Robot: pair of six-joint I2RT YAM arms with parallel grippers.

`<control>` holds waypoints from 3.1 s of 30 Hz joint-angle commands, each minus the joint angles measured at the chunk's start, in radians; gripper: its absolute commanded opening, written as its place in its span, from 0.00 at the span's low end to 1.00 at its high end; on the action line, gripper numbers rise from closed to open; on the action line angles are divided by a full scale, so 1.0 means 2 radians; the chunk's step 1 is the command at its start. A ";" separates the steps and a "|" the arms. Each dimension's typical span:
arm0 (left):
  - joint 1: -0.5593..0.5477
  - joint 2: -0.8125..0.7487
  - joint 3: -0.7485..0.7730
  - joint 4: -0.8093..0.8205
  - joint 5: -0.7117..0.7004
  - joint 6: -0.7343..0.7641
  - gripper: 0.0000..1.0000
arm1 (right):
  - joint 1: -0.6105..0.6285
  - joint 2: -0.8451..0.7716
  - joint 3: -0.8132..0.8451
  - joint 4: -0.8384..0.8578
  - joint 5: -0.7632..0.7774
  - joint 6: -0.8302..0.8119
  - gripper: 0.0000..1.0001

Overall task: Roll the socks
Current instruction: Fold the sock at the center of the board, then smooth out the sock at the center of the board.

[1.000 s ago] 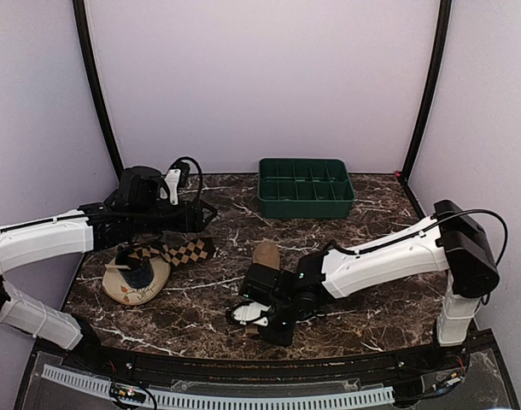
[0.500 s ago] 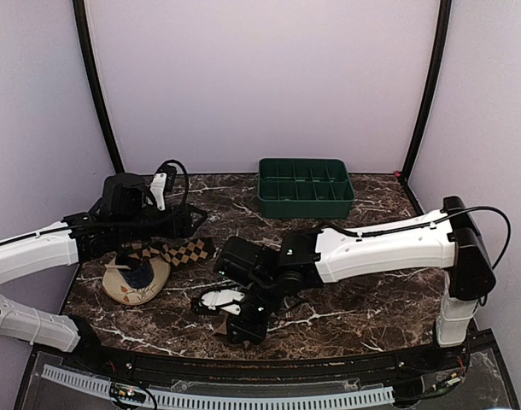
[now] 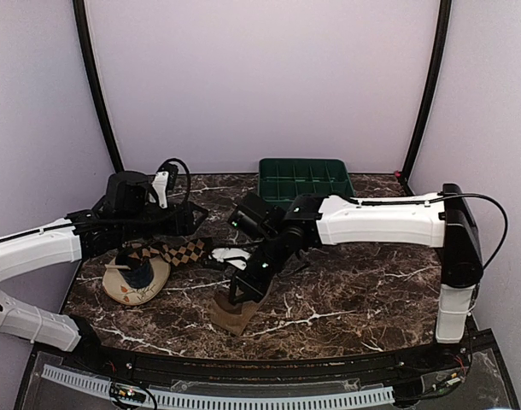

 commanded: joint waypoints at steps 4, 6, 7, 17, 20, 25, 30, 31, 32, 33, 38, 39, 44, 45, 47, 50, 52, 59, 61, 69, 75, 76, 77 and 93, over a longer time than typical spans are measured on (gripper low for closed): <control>0.002 0.031 0.038 -0.004 -0.002 0.011 0.76 | -0.067 -0.016 -0.004 0.005 -0.023 -0.043 0.00; 0.002 0.038 0.043 -0.004 -0.002 0.013 0.76 | -0.082 -0.011 0.004 -0.004 -0.026 -0.052 0.00; 0.002 0.041 0.045 -0.004 -0.001 0.014 0.76 | -0.088 -0.007 0.009 -0.010 -0.026 -0.058 0.00; 0.002 0.078 0.053 0.007 0.024 0.009 0.76 | -0.136 -0.004 -0.005 -0.015 -0.027 -0.075 0.00; 0.002 0.086 0.056 0.009 0.029 0.009 0.75 | -0.143 0.001 -0.014 -0.006 -0.029 -0.075 0.00; 0.002 0.091 0.058 0.010 0.034 0.010 0.75 | -0.154 0.017 -0.029 0.002 -0.021 -0.075 0.00; 0.002 0.091 0.057 0.010 0.042 0.011 0.74 | -0.163 0.030 -0.045 0.019 -0.014 -0.071 0.00; 0.002 0.091 0.056 0.011 0.043 0.011 0.74 | -0.165 0.032 -0.047 0.023 -0.013 -0.069 0.00; 0.002 0.091 0.055 0.011 0.043 0.011 0.74 | -0.167 0.035 -0.048 0.027 -0.011 -0.068 0.00; 0.002 0.090 0.055 0.011 0.043 0.011 0.73 | -0.168 0.037 -0.049 0.028 -0.008 -0.068 0.00; 0.001 0.090 0.049 0.015 0.054 0.008 0.72 | -0.179 0.042 -0.050 0.039 0.042 -0.055 0.20; 0.000 0.089 0.048 0.015 0.056 0.009 0.72 | -0.181 0.040 -0.051 0.041 0.054 -0.052 0.27; -0.014 0.085 0.044 0.009 0.045 0.025 0.72 | -0.188 0.017 -0.066 0.066 0.101 -0.034 0.40; -0.017 0.083 0.042 0.008 0.043 0.029 0.71 | -0.188 0.011 -0.070 0.071 0.110 -0.030 0.40; -0.024 0.079 0.037 0.006 0.038 0.036 0.71 | -0.188 -0.003 -0.079 0.082 0.125 -0.021 0.41; -0.037 0.077 0.031 -0.002 0.034 0.052 0.71 | -0.183 -0.032 -0.106 0.106 0.141 -0.007 0.42; -0.049 0.079 0.027 -0.009 0.023 0.060 0.71 | -0.171 -0.054 -0.128 0.122 0.154 -0.002 0.41; -0.054 0.047 -0.002 -0.030 -0.022 0.011 0.70 | -0.069 -0.095 -0.193 0.184 0.247 0.013 0.41; -0.052 0.026 -0.005 -0.037 -0.041 -0.006 0.70 | -0.035 -0.090 -0.205 0.204 0.274 0.016 0.41; -0.043 -0.030 -0.008 -0.083 -0.087 -0.054 0.59 | 0.077 -0.026 -0.174 0.225 0.402 -0.003 0.40; -0.037 -0.067 -0.026 -0.087 -0.092 -0.064 0.58 | 0.094 0.017 -0.146 0.220 0.432 -0.028 0.39; -0.035 -0.071 -0.028 -0.088 -0.092 -0.064 0.58 | 0.094 0.022 -0.143 0.219 0.434 -0.031 0.39; -0.033 -0.075 -0.030 -0.089 -0.092 -0.064 0.58 | 0.095 0.027 -0.139 0.218 0.436 -0.033 0.39; -0.021 -0.087 -0.042 -0.077 -0.081 -0.058 0.58 | 0.094 0.053 -0.112 0.191 0.395 -0.057 0.43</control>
